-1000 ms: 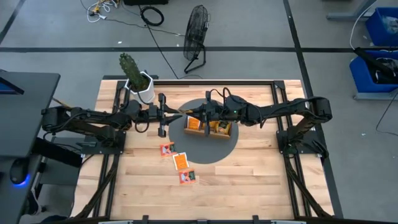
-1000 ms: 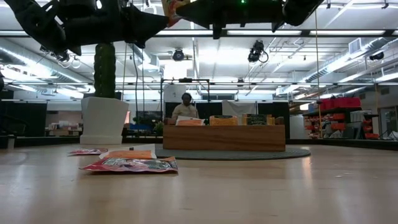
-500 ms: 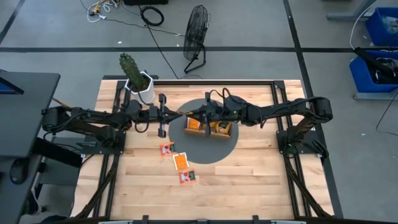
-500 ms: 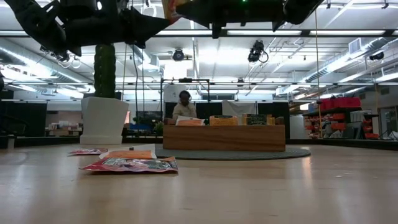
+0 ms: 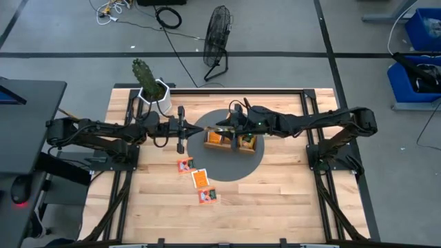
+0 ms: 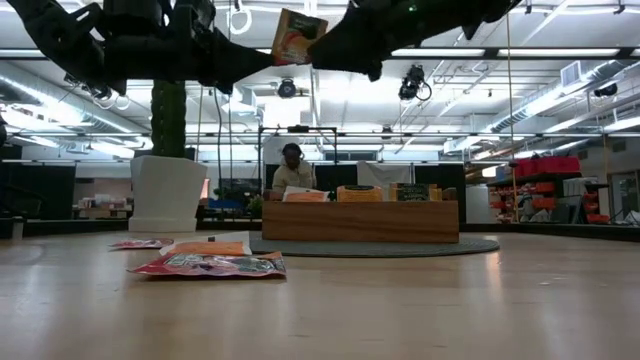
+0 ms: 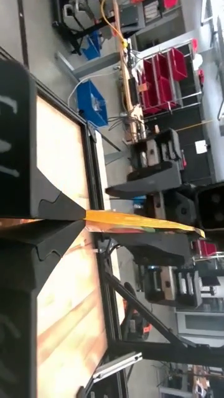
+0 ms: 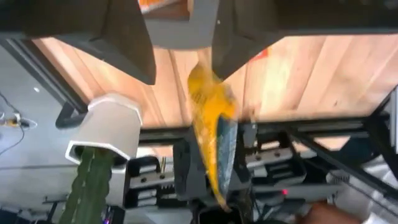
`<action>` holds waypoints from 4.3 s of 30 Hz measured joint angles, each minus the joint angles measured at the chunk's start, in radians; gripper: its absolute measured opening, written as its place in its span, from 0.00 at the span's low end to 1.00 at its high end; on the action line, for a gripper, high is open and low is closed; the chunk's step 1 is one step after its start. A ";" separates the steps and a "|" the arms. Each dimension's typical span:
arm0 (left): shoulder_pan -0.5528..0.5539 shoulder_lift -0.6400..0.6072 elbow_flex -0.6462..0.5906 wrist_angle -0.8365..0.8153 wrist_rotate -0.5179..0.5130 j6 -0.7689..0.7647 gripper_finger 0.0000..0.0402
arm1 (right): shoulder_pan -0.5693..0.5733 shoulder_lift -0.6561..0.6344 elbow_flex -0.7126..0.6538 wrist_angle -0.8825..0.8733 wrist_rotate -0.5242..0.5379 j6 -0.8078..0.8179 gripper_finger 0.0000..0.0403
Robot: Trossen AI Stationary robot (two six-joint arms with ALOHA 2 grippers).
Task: Pick & Place Tea
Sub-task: Put the yellow tea bag into the right section of the wooden organizer, then put the orange tea bag into the middle section of the wooden organizer
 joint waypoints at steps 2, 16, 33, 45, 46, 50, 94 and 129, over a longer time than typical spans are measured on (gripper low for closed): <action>0.000 0.000 0.000 -0.005 -0.004 -0.004 0.00 | 0.001 -0.030 0.001 -0.042 0.000 -0.012 0.44; 0.005 0.014 0.000 -0.017 -0.027 -0.028 0.00 | 0.007 -0.036 0.094 -0.163 0.007 -0.037 0.44; 0.005 0.014 0.000 -0.022 -0.026 -0.024 0.03 | 0.005 -0.013 0.121 -0.237 0.018 -0.045 0.02; 0.040 0.008 0.000 -0.055 -0.027 -0.017 0.10 | 0.060 -0.055 0.151 -0.614 0.153 0.038 0.00; 0.046 0.008 0.000 -0.063 -0.027 -0.018 0.10 | 0.067 -0.057 0.151 -0.647 0.172 0.057 0.00; 0.060 0.003 -0.007 -0.082 -0.021 -0.024 0.09 | 0.094 -0.062 0.120 -0.694 0.223 0.123 0.00; 0.073 -0.428 -0.306 -0.086 0.024 -0.089 0.05 | 0.134 -0.171 -0.412 -0.362 0.375 0.483 0.00; 0.069 -0.427 -0.305 -0.506 0.032 -0.402 0.17 | 0.134 -0.292 -0.408 -0.292 0.426 0.390 0.62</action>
